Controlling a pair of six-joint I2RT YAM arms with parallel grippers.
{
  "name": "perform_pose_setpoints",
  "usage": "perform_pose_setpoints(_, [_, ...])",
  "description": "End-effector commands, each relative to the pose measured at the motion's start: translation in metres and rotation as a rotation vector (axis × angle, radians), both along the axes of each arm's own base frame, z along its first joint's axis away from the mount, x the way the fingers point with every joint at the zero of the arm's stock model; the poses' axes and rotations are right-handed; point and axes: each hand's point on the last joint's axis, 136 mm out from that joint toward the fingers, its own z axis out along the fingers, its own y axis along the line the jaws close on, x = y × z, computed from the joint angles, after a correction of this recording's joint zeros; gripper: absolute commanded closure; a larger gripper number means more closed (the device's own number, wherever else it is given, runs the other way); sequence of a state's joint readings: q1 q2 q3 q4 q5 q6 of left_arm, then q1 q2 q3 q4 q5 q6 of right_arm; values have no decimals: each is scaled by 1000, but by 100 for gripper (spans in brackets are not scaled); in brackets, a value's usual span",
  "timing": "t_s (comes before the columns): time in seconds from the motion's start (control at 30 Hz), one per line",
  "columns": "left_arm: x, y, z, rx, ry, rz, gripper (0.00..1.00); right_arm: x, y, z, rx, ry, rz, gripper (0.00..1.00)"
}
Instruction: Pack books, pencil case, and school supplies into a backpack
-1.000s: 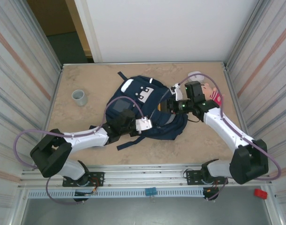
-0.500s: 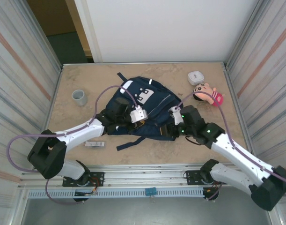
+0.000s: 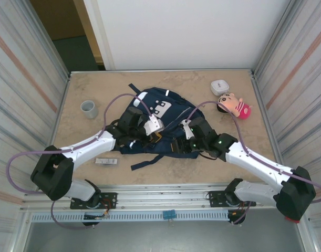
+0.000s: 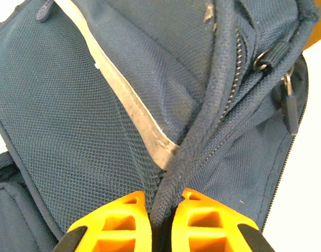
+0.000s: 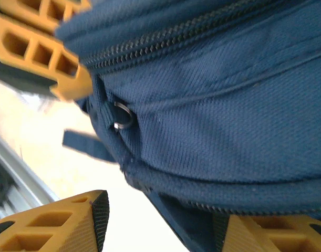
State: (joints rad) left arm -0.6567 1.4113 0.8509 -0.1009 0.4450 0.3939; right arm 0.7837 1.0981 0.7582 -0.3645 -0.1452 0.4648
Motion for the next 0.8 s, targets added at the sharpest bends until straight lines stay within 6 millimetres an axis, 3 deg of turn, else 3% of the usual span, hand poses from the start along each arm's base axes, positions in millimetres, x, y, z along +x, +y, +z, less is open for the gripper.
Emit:
perform_pose_setpoints(0.0, [4,-13,42,-135,12,23,100,10,14,26,151,-44,-137,44])
perform_pose_setpoints(0.3, [8,-21,40,-151,67,27,100,15,4,28,50,-52,-330,40])
perform_pose_setpoints(0.5, [7,-24,43,-164,78,16,100,26,13,25,-4,-62,-354,47])
perform_pose_setpoints(0.67, [7,-24,43,-166,82,15,100,43,-6,20,-174,-144,-445,67])
perform_pose_setpoints(0.77, [9,-21,40,-148,72,29,100,44,-18,20,-243,-164,-473,80])
